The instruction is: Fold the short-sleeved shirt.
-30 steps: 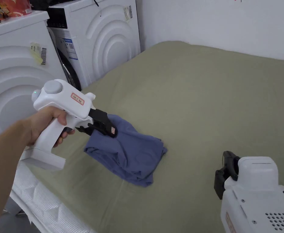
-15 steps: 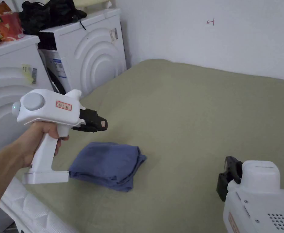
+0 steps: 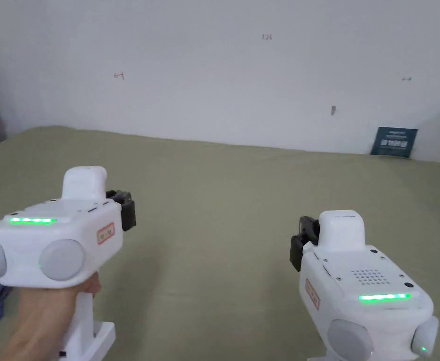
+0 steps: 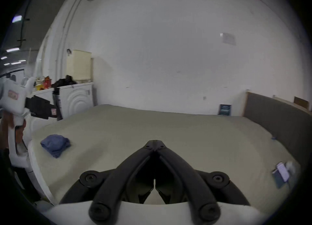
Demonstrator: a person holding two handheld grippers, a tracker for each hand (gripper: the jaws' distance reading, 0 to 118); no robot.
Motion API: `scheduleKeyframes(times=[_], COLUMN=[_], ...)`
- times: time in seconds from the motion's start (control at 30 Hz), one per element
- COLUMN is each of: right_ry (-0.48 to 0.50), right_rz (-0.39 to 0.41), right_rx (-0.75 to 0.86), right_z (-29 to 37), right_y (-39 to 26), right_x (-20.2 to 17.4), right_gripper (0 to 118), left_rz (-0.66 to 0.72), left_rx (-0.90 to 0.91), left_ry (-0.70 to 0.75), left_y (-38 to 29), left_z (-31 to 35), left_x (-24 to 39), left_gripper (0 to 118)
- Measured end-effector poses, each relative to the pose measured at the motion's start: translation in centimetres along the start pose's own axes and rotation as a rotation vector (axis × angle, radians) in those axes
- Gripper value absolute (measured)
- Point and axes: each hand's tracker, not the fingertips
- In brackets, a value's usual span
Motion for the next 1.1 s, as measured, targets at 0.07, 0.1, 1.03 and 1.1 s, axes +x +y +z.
scheduleKeyframes(times=[0.07,0.1,1.03,1.1], right_ry=[-0.035,-0.086,-0.135,-0.131], right_rz=[0.008,0.013,0.003,-0.004], right_rx=[0.016,0.023,0.103,0.103], right_z=[1.1,1.6,3.4,3.4], right_y=[0.0,0.0,2.2,2.2], right_x=[1.9,2.8,5.1,4.9], right_gripper=[0,0,1,21], left_rz=[-0.021,-0.055,-0.136,-0.128], left_rx=[0.075,0.092,0.163,0.155], left_ry=[0.003,0.002,0.053,0.063], left_y=[-0.6,-0.9,-1.3,-1.3], left_z=[0.4,0.1,2.4,2.3], left_x=[4.5,6.0,9.9,9.4], left_gripper=[0,0,2,21])
